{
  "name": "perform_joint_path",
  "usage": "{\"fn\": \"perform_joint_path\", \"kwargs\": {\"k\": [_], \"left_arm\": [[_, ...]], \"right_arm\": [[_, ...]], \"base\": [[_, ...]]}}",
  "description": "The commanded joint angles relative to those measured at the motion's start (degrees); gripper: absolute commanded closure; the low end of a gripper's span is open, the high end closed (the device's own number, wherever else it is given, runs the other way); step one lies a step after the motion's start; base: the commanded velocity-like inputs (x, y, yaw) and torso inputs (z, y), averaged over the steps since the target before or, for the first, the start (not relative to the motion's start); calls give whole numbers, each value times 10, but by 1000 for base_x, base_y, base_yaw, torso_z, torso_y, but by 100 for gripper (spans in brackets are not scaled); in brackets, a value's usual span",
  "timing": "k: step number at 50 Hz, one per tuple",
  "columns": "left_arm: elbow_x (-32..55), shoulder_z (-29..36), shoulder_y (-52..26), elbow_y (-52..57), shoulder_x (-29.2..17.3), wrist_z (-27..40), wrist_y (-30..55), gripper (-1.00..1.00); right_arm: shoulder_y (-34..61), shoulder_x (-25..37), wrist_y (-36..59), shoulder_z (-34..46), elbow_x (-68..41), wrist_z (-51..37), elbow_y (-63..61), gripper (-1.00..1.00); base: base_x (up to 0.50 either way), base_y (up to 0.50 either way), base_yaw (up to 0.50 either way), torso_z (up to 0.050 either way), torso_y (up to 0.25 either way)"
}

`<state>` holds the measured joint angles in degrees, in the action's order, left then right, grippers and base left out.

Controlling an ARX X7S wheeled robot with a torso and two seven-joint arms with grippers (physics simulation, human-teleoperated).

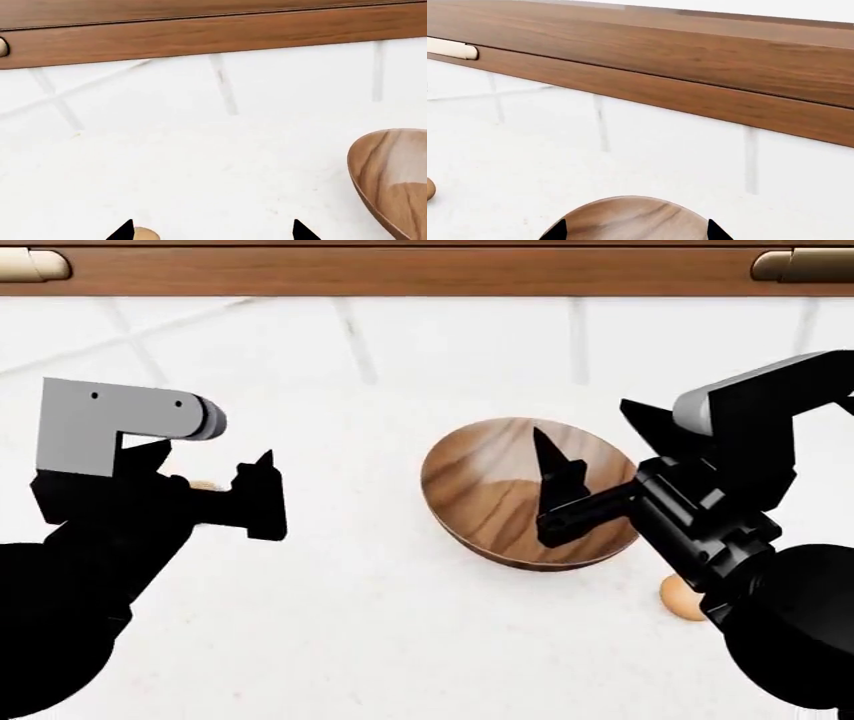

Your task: Place the eggs and milk next to the bowl.

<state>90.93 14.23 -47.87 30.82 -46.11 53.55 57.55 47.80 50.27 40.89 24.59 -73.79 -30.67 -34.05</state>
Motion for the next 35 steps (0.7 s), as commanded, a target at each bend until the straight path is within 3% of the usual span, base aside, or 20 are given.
{"fn": "perform_joint_path", "kwargs": {"k": [1, 35], "left_arm": [[-25, 1, 22, -21, -8, -2, -7, -100], [-121, 10, 60, -113, -14, -47, -44, -100]], "right_arm": [[-6, -6, -9, 3, 12, 14, 12, -100], [-19, -11, -24, 7, 28, 28, 26, -100]], "base": [[0, 0, 0, 0, 0], [0, 0, 0, 0, 0]]}}
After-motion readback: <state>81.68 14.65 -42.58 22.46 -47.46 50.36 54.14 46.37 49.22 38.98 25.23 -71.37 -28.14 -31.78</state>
